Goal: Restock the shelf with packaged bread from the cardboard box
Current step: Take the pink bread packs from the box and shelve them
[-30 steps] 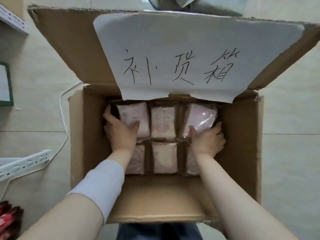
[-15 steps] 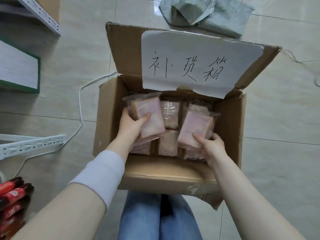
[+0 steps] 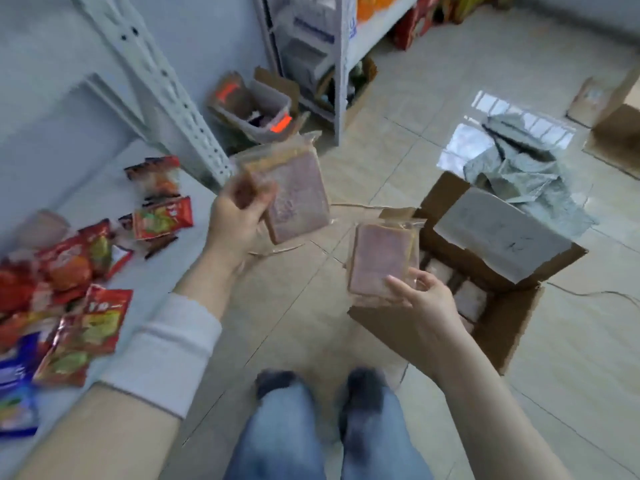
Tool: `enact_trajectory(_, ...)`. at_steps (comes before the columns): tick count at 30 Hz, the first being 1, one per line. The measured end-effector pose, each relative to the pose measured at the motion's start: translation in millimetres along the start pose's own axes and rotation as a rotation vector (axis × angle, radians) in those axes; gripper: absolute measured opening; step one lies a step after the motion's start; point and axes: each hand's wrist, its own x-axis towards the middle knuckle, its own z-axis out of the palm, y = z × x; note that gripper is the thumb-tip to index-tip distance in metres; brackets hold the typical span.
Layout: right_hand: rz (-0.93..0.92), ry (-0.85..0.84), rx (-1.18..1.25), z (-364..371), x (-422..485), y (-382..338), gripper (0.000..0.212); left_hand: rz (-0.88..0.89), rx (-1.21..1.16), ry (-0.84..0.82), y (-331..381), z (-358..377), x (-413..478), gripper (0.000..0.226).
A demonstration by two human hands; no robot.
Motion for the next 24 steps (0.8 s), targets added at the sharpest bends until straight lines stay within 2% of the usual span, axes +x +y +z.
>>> enact_trajectory(3, -0.098, -0.112, -0.027, 92, -44, -45, 0.016, 0.136, 0.01, 0.194, 64, -112, -17, 0.01)
enact_trajectory(6, -0.205, -0.296, -0.078, 193, -90, -73, 0.017, 0.221, -0.026, 0.391, 108, -236, -41, 0.015)
enact_trajectory(9, -0.301, -0.457, -0.134, 302, -138, -84, 0.006, 0.248, -0.041, 0.545, 133, -368, -70, 0.02)
enact_trajectory(13, -0.408, -0.605, -0.193, 454, -195, -88, 0.007, 0.216, -0.071, 0.71, 137, -521, -102, 0.009)
enact_trajectory(16, -0.493, -0.656, -0.247, 558, -228, -93, 0.013, 0.177, -0.097, 0.819, 129, -604, -105, 0.008)
enact_trajectory(18, -0.51, -0.678, -0.196, 620, -243, -95, 0.009, 0.139, -0.114, 0.858, 124, -648, -98, 0.01)
enact_trajectory(22, -0.6, -0.69, -0.193, 734, -261, -93, 0.013, 0.1, -0.118, 0.922, 114, -717, -66, 0.017)
enact_trajectory(24, -0.617, -0.7, -0.214, 781, -263, -91, 0.013, 0.091, -0.086, 0.976, 110, -744, -46, 0.011)
